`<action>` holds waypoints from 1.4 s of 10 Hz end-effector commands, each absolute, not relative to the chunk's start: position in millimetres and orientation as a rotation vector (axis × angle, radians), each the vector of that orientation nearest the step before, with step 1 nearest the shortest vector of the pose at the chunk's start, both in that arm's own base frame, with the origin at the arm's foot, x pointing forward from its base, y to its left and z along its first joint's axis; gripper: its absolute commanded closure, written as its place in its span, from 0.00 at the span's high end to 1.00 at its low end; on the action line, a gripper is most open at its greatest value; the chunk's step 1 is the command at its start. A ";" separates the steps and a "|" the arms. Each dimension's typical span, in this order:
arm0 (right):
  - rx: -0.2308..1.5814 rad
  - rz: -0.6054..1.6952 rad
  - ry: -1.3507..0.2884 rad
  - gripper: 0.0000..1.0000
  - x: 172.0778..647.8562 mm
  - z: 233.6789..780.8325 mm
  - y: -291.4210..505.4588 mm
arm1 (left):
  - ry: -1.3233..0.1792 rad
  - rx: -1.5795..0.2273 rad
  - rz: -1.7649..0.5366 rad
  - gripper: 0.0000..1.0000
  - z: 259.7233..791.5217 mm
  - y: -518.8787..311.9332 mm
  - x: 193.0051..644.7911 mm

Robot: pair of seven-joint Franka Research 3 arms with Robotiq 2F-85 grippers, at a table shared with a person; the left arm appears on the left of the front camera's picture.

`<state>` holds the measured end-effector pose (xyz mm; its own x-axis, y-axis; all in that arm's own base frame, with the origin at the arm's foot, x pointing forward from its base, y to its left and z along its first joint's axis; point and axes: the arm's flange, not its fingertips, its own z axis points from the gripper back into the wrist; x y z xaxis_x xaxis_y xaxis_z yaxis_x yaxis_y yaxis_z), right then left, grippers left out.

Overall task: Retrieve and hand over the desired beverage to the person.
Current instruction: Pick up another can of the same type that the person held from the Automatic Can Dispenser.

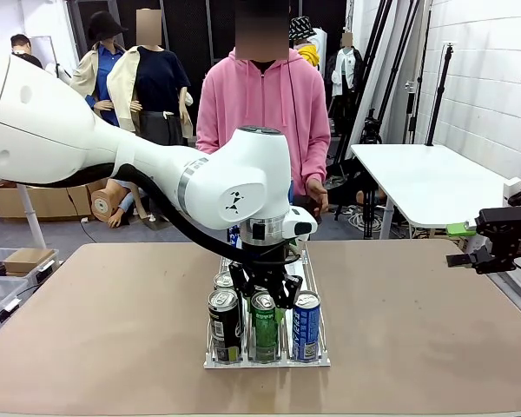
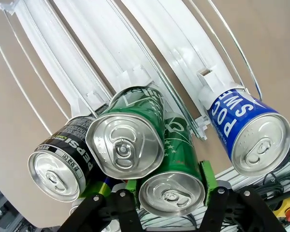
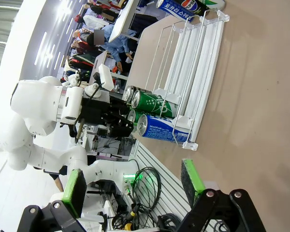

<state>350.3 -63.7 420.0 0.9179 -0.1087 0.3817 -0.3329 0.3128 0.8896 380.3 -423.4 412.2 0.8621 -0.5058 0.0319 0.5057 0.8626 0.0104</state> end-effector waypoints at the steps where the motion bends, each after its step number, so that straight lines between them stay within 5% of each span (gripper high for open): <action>1: 1.264 0.155 -0.411 1.00 350.3 420.4 -63.7 | -0.024 0.028 -0.522 0.00 434.8 -421.1 380.1; 14: 1.264 0.155 -0.411 1.00 350.3 420.4 -63.7 | -0.153 -0.016 -0.382 0.00 629.8 -335.3 397.8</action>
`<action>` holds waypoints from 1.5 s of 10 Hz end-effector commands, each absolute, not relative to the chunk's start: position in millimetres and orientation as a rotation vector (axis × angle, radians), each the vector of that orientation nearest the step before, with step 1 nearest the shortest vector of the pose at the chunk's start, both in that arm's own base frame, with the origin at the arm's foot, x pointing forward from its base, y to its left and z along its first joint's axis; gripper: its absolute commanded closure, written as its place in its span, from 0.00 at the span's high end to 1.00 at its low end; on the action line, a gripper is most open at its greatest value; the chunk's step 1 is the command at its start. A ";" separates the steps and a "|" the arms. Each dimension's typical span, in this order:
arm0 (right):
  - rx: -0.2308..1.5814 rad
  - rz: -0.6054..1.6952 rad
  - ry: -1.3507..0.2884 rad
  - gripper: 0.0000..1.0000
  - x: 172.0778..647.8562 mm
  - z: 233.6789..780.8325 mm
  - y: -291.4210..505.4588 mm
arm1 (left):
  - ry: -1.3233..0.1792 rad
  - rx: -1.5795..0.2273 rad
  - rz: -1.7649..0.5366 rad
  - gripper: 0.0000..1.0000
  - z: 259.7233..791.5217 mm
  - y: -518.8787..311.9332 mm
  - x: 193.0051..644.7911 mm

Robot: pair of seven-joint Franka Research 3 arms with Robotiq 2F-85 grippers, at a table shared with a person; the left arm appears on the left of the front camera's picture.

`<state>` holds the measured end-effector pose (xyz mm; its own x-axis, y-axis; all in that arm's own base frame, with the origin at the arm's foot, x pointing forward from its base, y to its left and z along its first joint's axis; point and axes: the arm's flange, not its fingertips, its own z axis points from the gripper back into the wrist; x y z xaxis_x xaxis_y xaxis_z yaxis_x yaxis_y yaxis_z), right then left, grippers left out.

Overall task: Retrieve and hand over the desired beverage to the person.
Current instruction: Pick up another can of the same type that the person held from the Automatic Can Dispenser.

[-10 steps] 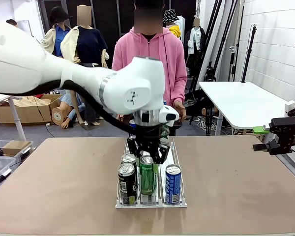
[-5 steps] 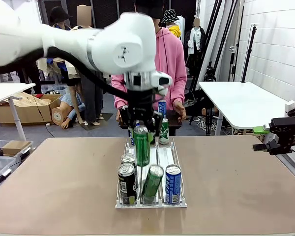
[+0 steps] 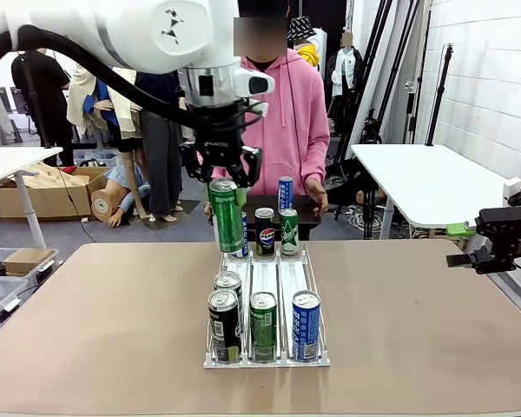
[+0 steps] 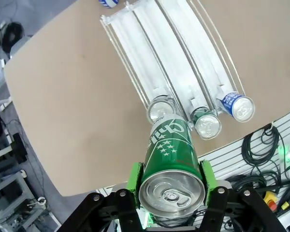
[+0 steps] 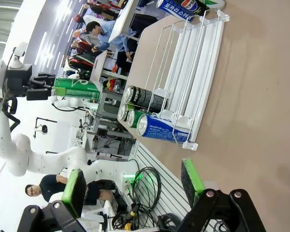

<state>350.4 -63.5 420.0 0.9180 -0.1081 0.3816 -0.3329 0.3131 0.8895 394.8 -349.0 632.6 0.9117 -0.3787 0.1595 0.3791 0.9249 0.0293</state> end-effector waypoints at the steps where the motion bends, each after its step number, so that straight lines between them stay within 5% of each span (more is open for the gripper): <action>1: 1.264 0.155 -0.411 1.00 350.3 420.4 -63.7 | -0.155 -0.006 -0.350 0.00 628.3 -319.9 403.6; 9: 1.264 0.155 -0.411 1.00 350.3 420.4 -63.7 | -0.102 -0.023 -0.187 0.00 626.8 -171.4 384.8; 15: 1.264 0.155 -0.411 1.00 350.3 420.4 -63.7 | -0.087 -0.015 -0.146 0.00 622.8 -149.8 386.5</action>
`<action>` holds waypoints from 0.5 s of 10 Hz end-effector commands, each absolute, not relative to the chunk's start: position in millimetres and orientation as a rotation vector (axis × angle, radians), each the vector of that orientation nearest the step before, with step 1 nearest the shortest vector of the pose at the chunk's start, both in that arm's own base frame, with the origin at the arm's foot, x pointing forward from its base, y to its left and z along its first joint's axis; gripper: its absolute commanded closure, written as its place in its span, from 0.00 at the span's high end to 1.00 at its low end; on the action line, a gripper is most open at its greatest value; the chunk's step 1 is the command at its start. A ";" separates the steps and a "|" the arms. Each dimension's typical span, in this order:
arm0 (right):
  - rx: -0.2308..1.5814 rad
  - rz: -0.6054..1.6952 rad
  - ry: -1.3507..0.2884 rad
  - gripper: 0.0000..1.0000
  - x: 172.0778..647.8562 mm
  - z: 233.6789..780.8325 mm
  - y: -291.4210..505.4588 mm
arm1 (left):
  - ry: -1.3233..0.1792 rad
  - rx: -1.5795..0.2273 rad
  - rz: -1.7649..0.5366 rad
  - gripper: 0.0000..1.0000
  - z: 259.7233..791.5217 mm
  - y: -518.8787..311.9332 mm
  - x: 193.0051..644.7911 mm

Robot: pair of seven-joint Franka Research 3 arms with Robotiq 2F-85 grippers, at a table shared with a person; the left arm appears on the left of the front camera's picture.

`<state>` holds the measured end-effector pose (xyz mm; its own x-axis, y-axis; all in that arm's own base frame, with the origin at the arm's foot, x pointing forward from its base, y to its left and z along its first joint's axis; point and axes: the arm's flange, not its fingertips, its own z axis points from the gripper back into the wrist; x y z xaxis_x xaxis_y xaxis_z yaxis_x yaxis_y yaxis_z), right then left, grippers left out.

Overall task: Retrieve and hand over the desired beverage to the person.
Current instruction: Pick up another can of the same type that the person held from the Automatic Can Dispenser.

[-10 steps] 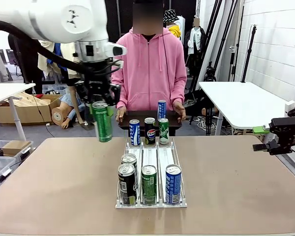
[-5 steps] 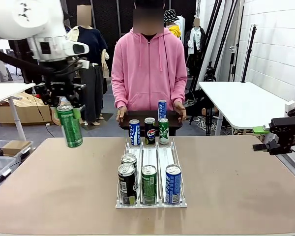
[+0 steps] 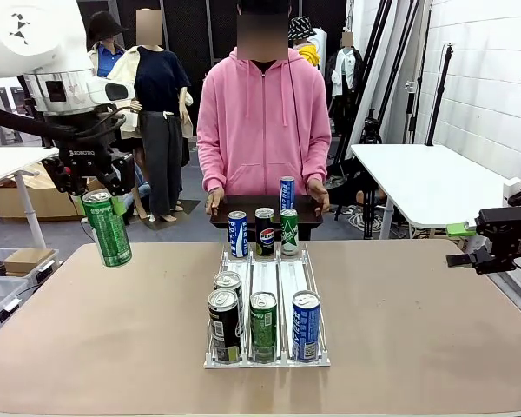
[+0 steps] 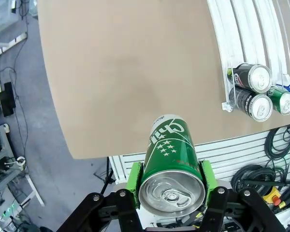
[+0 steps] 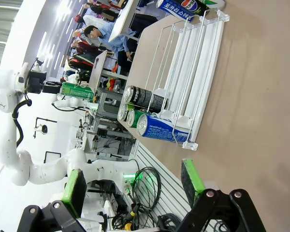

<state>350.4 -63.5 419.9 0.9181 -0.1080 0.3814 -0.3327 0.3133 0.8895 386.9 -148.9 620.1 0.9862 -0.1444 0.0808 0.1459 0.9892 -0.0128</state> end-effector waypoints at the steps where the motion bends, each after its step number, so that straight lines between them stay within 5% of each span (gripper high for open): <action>1: 1.264 0.155 -0.411 1.00 350.3 420.4 -63.7 | -0.087 -0.015 -0.146 0.00 622.8 -149.8 386.5; 5: 1.264 0.155 -0.411 1.00 350.3 420.4 -63.7 | -0.087 -0.015 -0.146 0.00 622.8 -149.8 386.5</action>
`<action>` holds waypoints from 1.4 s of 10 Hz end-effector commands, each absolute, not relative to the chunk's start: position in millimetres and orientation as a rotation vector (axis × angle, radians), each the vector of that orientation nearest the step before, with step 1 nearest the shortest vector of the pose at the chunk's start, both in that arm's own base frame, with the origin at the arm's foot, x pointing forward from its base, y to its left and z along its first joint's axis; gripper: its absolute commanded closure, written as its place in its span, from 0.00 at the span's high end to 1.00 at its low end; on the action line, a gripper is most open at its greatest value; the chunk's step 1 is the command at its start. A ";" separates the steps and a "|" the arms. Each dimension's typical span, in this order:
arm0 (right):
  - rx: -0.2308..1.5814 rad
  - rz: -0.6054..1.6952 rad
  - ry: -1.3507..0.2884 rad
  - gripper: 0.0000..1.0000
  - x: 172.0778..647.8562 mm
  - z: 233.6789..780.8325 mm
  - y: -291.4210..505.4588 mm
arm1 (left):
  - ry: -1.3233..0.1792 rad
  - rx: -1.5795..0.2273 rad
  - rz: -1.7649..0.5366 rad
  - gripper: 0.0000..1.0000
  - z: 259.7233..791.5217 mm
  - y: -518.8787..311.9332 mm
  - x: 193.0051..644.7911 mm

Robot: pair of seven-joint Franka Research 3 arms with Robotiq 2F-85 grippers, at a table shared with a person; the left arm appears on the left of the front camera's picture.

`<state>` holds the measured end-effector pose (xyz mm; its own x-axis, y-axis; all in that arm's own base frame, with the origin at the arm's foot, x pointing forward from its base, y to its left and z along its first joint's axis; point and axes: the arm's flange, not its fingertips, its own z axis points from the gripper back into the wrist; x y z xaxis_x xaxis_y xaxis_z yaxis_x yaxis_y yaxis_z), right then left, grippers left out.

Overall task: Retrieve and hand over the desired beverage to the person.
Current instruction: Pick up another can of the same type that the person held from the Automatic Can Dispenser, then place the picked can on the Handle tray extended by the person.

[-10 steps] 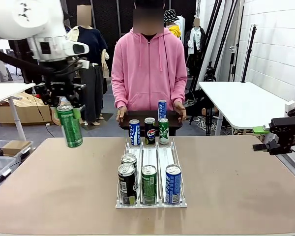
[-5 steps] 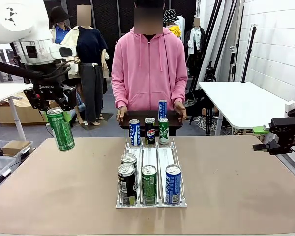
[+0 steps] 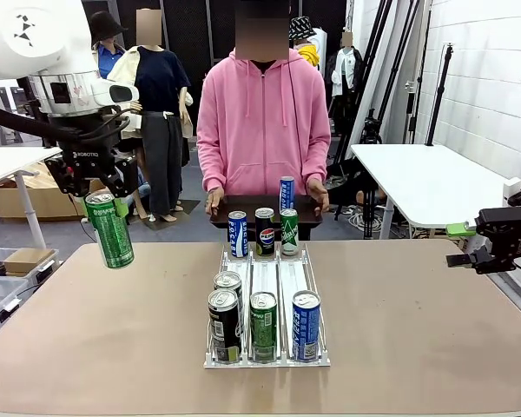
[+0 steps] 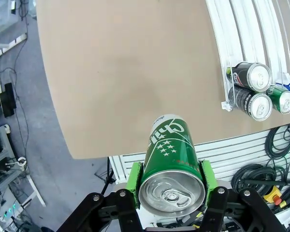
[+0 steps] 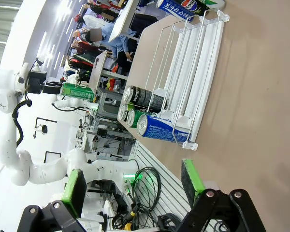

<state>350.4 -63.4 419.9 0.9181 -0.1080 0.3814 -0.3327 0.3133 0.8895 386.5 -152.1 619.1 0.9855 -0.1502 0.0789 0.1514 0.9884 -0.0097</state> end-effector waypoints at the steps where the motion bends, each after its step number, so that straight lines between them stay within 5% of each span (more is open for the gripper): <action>1: 1.264 0.155 -0.411 1.00 350.3 420.4 -63.7 | -0.087 -0.015 -0.146 0.00 622.8 -149.8 386.5; 14: 1.264 0.155 -0.411 1.00 350.3 420.4 -63.7 | -0.087 -0.015 -0.146 0.00 622.8 -149.8 386.5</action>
